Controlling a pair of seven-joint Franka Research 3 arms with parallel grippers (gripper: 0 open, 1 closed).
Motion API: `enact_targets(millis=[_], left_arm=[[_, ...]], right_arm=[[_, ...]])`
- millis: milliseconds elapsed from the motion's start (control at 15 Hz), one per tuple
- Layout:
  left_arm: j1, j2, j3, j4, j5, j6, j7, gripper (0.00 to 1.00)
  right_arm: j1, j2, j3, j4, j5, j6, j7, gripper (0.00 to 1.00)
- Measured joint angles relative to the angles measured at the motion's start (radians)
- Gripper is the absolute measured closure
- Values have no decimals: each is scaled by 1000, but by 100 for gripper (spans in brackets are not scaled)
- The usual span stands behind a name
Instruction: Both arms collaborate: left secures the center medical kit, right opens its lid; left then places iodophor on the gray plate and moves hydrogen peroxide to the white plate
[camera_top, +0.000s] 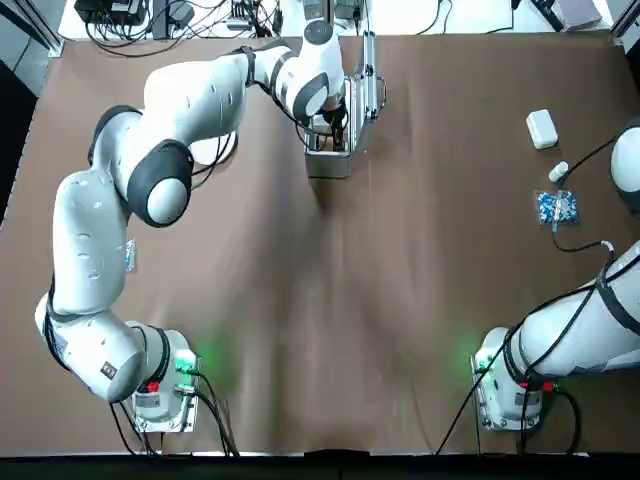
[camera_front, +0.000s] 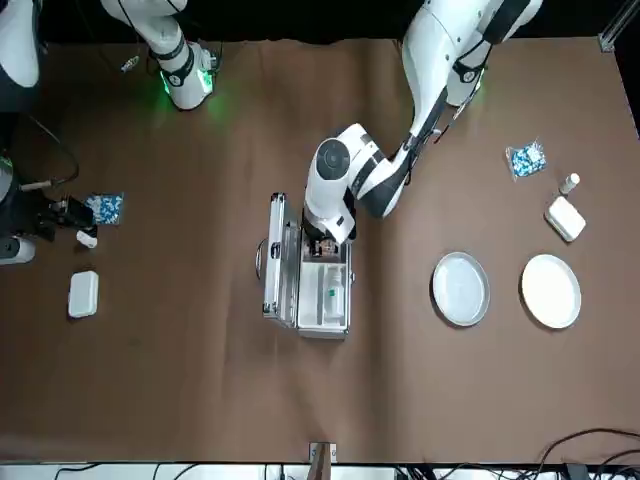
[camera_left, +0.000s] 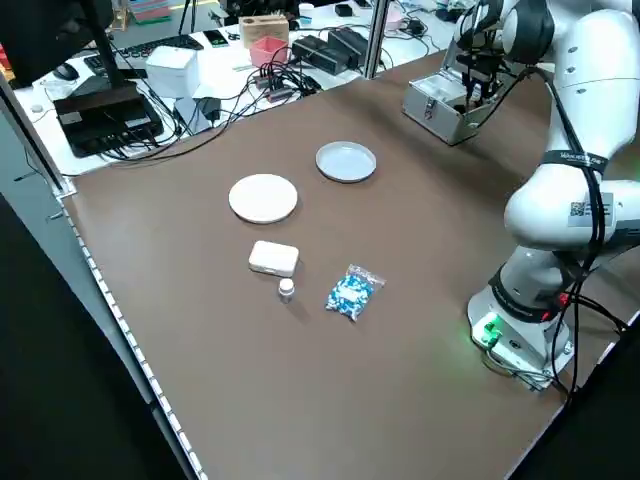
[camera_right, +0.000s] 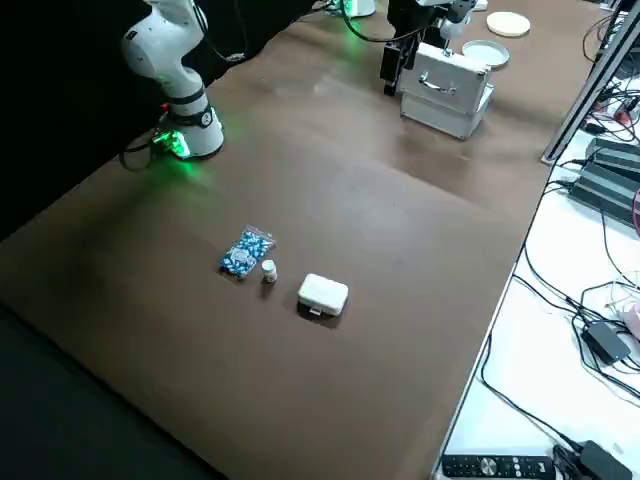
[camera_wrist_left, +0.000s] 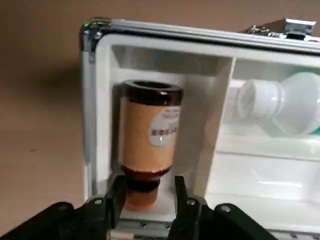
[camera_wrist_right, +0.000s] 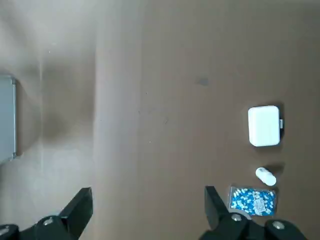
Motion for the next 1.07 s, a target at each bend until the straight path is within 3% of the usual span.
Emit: enact_targets(millis=[1067], left_arm=[[-50, 24, 38, 6, 0, 19, 0, 56]], right_arm=[[18, 0, -3, -6, 0, -2, 0, 1]])
